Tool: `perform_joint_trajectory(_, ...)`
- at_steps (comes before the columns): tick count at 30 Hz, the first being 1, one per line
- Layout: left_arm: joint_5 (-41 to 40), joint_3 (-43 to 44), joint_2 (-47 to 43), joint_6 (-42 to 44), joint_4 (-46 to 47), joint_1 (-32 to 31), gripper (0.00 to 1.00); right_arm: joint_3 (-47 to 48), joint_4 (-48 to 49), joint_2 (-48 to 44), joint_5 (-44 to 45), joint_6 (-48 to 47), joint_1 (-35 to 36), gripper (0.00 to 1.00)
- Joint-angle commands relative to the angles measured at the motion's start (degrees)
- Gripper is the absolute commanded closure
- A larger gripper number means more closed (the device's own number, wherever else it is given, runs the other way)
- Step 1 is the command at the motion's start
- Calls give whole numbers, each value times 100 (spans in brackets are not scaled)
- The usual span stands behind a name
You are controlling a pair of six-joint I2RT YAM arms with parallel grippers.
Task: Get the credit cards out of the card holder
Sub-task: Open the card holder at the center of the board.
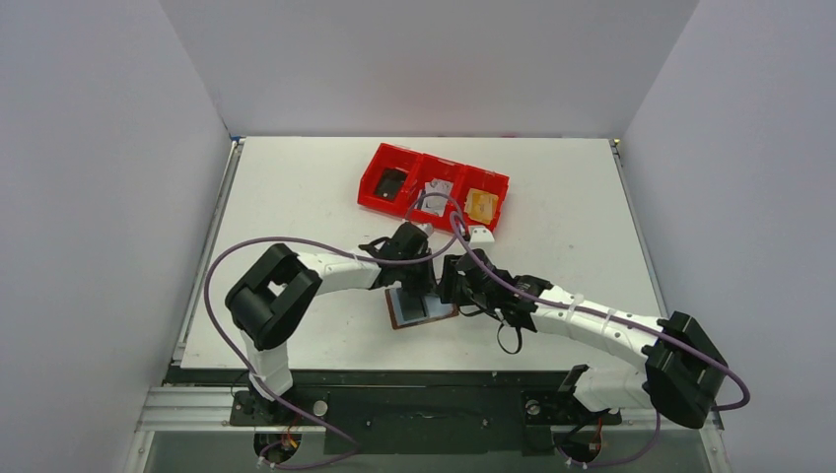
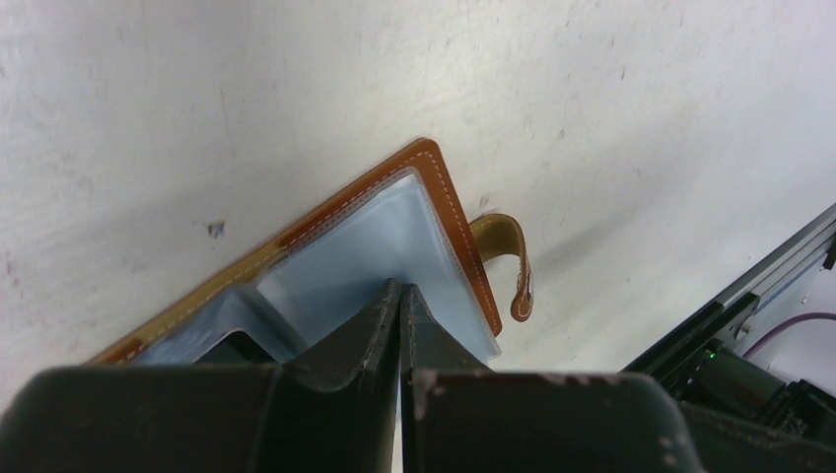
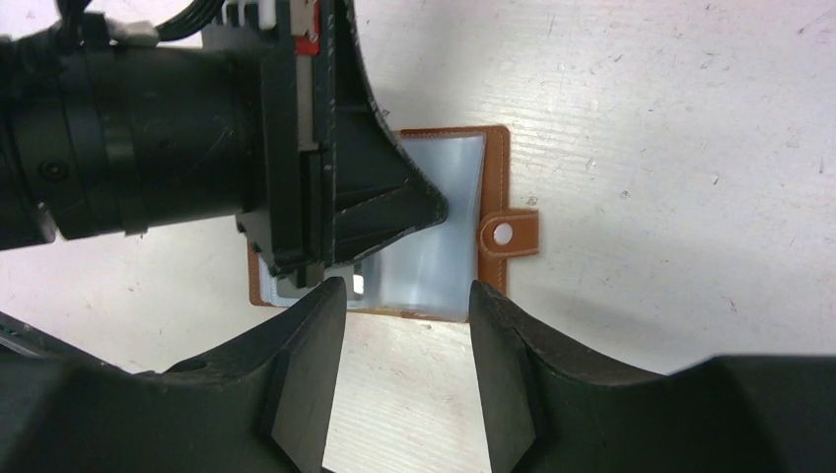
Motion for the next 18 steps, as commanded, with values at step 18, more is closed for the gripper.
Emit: perform_joint_trajectory(18,-249,103,-1334,404,-968,193,92,466,525,189,-574,270,-31,55)
